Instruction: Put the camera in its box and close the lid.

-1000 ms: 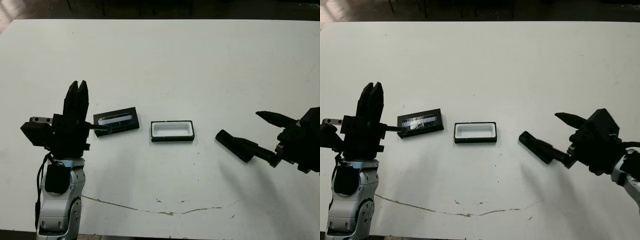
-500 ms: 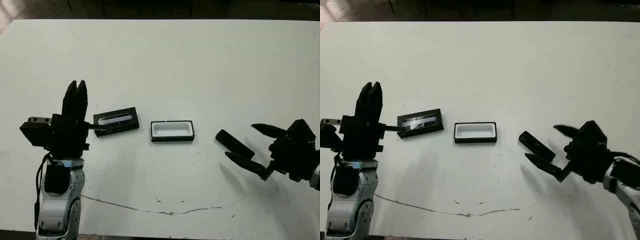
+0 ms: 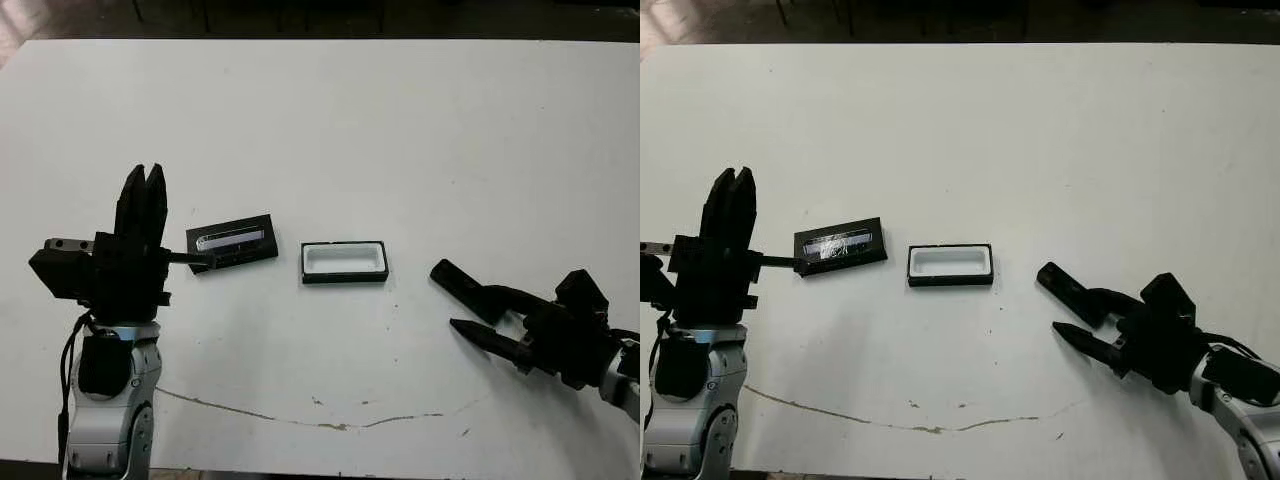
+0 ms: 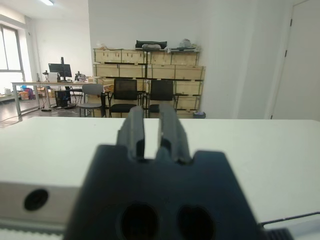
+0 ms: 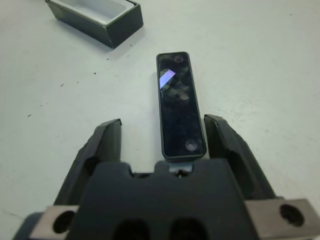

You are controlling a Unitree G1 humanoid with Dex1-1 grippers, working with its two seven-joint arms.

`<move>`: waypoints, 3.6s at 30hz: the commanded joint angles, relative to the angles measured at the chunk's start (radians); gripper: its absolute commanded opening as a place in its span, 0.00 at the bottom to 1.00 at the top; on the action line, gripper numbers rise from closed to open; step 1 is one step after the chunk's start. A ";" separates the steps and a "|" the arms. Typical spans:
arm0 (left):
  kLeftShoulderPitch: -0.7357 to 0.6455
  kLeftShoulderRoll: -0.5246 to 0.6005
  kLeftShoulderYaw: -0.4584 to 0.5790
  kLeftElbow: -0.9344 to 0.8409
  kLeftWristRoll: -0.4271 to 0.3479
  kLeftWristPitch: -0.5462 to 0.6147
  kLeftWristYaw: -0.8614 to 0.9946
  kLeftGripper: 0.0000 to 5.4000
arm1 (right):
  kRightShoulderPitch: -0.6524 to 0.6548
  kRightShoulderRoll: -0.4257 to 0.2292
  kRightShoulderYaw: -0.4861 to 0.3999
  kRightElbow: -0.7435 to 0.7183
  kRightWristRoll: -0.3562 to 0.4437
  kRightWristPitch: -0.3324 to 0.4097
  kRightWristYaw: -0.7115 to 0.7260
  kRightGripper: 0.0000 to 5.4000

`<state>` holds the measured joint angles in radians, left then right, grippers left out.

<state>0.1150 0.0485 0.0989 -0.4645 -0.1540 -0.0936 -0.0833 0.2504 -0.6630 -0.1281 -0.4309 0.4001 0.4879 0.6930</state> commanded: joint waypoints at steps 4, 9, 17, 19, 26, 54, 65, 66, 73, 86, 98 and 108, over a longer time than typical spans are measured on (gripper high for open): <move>0.023 0.017 0.007 -0.003 0.001 0.023 -0.007 0.00 | 0.038 0.027 0.013 0.027 -0.034 -0.008 -0.044 0.37; 0.022 0.015 0.007 -0.010 -0.016 0.038 -0.012 0.00 | 0.062 0.075 0.007 0.027 -0.077 -0.076 -0.107 0.16; 0.024 0.011 -0.003 -0.013 0.022 0.040 0.000 0.00 | 0.071 0.139 -0.010 0.044 -0.096 -0.180 -0.156 0.03; 0.025 0.010 -0.005 -0.015 0.023 0.044 0.002 0.00 | 0.057 0.140 -0.013 0.067 -0.093 -0.230 -0.134 0.03; 0.017 0.007 -0.009 -0.008 0.023 0.043 0.004 0.00 | -0.076 0.094 -0.042 0.003 -0.028 -0.142 -0.114 0.03; 0.009 -0.007 -0.022 -0.035 0.053 0.079 0.043 0.00 | -1.012 0.064 0.438 0.556 -0.189 -0.112 0.451 0.02; -0.003 -0.009 -0.031 -0.019 0.064 0.068 0.051 0.00 | -1.038 0.073 0.494 0.628 -0.254 -0.129 0.600 0.02; -0.003 -0.010 -0.030 -0.019 0.062 0.070 0.052 0.00 | -1.036 0.069 0.499 0.616 -0.258 -0.115 0.605 0.02; 0.000 -0.008 -0.029 -0.028 0.065 0.078 0.053 0.00 | -1.005 0.052 0.525 0.556 -0.284 -0.083 0.627 0.02; 0.007 -0.012 -0.034 -0.027 0.054 0.066 0.046 0.00 | -0.966 0.062 0.544 0.498 -0.299 -0.058 0.629 0.02; 0.016 -0.018 -0.044 -0.015 0.061 0.046 0.049 0.00 | -0.953 0.067 0.566 0.465 -0.310 0.028 0.588 0.02; 0.015 -0.016 -0.044 0.005 0.065 0.023 0.048 0.00 | -0.951 0.075 0.553 0.495 -0.305 -0.002 0.567 0.02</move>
<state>0.1122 0.0313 0.0542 -0.4775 -0.0952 -0.0731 -0.0345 -0.7192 -0.5908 0.4271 0.0541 0.0988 0.4954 1.2656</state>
